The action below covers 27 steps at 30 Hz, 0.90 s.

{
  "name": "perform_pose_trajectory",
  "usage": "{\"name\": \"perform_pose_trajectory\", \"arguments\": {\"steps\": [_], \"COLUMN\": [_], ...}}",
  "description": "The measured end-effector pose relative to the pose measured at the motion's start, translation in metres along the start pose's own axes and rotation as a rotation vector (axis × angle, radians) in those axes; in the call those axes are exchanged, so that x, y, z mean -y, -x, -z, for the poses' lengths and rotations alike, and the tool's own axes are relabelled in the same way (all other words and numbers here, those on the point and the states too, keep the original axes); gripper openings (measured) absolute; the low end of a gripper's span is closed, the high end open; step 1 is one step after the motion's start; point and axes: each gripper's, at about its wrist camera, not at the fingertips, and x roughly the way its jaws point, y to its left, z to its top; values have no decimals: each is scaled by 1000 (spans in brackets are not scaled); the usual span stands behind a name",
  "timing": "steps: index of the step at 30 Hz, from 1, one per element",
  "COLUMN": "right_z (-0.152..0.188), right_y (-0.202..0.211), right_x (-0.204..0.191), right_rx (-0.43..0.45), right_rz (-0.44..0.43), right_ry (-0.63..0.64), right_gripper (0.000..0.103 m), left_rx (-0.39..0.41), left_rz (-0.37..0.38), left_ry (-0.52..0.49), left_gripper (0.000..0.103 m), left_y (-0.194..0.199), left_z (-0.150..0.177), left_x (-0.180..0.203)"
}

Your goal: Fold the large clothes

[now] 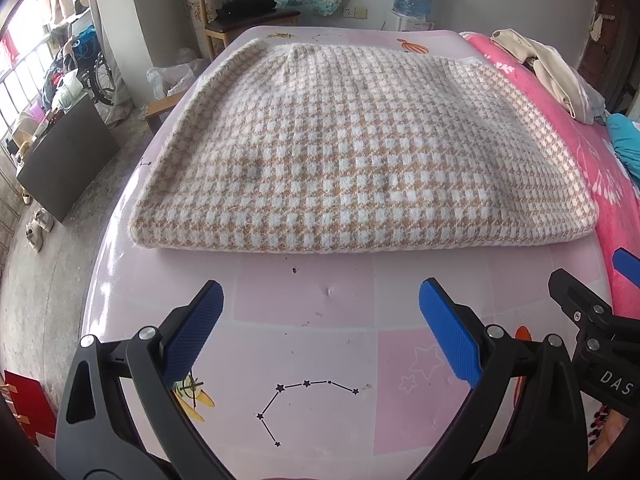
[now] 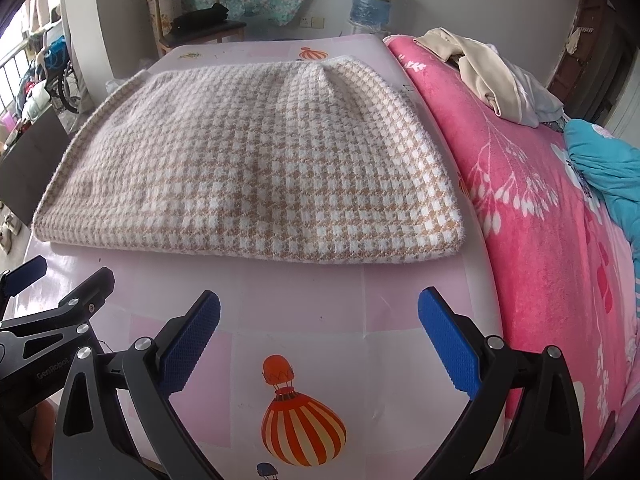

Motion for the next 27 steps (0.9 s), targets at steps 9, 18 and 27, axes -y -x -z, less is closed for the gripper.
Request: {"name": "perform_pose_trajectory", "arguments": {"steps": [9, 18, 27], "right_z": [-1, -1, -1], "right_y": [7, 11, 10], "right_x": [-2, -2, -2], "right_rx": [13, 22, 24], "right_rz": [1, 8, 8], "right_ry": [12, 12, 13], "right_gripper": [97, 97, 97], "left_rx": [22, 28, 27], "left_rz": [-14, -10, -7], "left_ry": [5, 6, 9], "left_gripper": [95, 95, 95], "left_y": [8, 11, 11], "left_z": [-1, -1, -2], "left_x": [-3, -4, -4]}}
